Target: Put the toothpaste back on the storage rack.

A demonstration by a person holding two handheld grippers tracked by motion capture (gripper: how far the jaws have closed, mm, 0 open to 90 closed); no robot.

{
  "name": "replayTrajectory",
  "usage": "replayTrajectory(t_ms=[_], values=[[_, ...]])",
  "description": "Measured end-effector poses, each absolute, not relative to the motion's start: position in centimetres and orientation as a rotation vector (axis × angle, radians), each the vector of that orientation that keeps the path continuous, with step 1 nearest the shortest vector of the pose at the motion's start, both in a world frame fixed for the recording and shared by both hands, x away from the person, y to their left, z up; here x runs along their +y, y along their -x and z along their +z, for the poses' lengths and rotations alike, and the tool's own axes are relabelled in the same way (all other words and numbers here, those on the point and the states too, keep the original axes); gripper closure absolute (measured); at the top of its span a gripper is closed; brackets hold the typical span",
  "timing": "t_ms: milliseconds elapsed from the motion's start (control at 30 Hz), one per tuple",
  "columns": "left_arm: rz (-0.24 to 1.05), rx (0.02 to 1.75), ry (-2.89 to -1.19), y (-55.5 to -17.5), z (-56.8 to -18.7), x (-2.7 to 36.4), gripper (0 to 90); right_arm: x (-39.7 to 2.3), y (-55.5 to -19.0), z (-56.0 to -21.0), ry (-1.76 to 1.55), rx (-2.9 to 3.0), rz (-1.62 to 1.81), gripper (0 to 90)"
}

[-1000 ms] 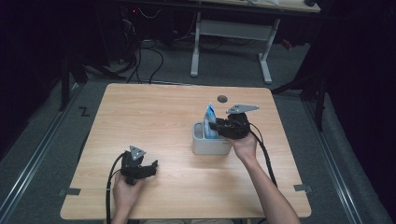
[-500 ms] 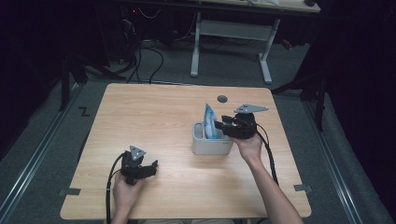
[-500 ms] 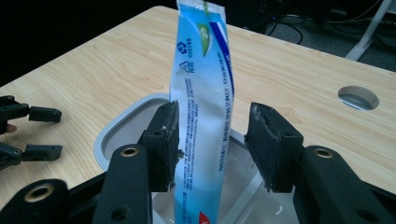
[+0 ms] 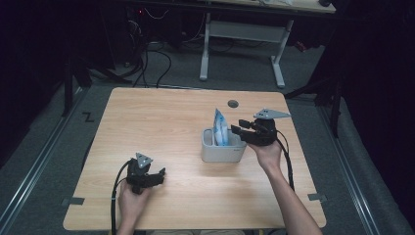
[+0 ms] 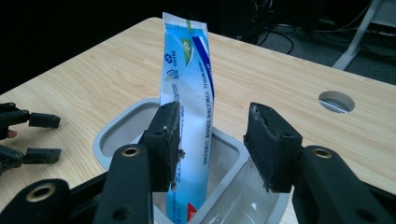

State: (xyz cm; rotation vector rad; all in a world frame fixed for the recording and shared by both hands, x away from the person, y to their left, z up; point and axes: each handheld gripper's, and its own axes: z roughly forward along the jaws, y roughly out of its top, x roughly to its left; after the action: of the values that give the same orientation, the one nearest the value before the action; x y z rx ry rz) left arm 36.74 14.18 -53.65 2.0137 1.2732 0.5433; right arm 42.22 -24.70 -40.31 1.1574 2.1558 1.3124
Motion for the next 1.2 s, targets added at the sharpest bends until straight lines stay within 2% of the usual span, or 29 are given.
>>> replayTrajectory(t_ms=[1200], values=[[0.543, 1.273, -2.014, -36.7, -53.6, 14.2, 20.9, -28.9, -40.1, -40.4, -1.216, 2.064, 1.361, 55.1]])
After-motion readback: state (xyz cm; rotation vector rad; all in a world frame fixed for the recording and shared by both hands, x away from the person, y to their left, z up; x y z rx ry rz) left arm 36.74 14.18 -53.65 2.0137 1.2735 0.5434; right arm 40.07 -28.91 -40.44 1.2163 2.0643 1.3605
